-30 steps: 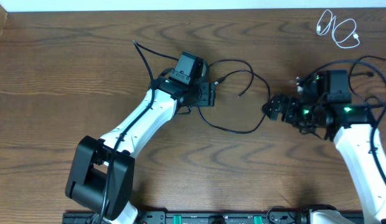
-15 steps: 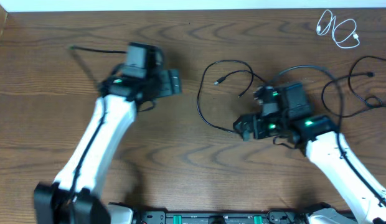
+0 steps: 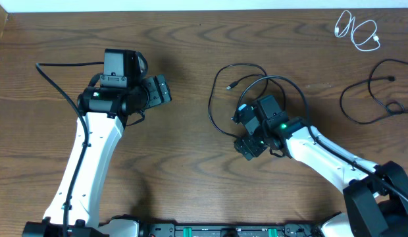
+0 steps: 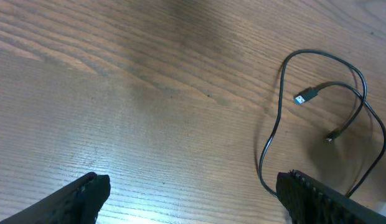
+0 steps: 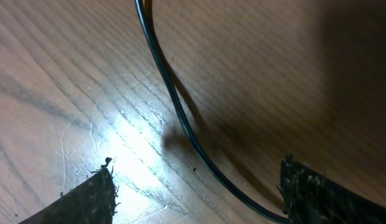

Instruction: Untangle cables

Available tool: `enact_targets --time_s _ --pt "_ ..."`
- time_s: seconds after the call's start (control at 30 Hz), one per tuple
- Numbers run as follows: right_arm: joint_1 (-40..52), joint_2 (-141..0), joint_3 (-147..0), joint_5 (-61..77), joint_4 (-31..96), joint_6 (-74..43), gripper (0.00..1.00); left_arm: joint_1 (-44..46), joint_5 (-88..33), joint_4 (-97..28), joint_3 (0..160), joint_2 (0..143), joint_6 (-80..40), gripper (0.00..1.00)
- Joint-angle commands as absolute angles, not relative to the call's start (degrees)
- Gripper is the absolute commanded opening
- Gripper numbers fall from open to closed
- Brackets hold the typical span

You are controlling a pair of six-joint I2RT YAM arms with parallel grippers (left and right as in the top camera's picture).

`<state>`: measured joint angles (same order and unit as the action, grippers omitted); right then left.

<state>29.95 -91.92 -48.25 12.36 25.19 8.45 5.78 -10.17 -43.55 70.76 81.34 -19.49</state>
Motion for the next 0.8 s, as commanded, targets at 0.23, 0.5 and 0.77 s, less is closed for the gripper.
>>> enact_targets --time_s 0.23,0.5,0.77 --pt "31.66 -97.41 -48.03 12.14 23.03 12.95 0.70 5.54 -9.78 -44.03 71.33 81.23 -19.16 0.91" --pt "32.14 -100.29 -48.03 12.14 22.76 12.73 0.20 5.54 -9.82 -51.66 71.33 78.83 -19.14 0.91" --pt "31.46 -97.67 -51.31 12.10 23.38 10.76 0.01 5.54 -9.80 -56.12 71.33 68.10 -17.69 0.91"
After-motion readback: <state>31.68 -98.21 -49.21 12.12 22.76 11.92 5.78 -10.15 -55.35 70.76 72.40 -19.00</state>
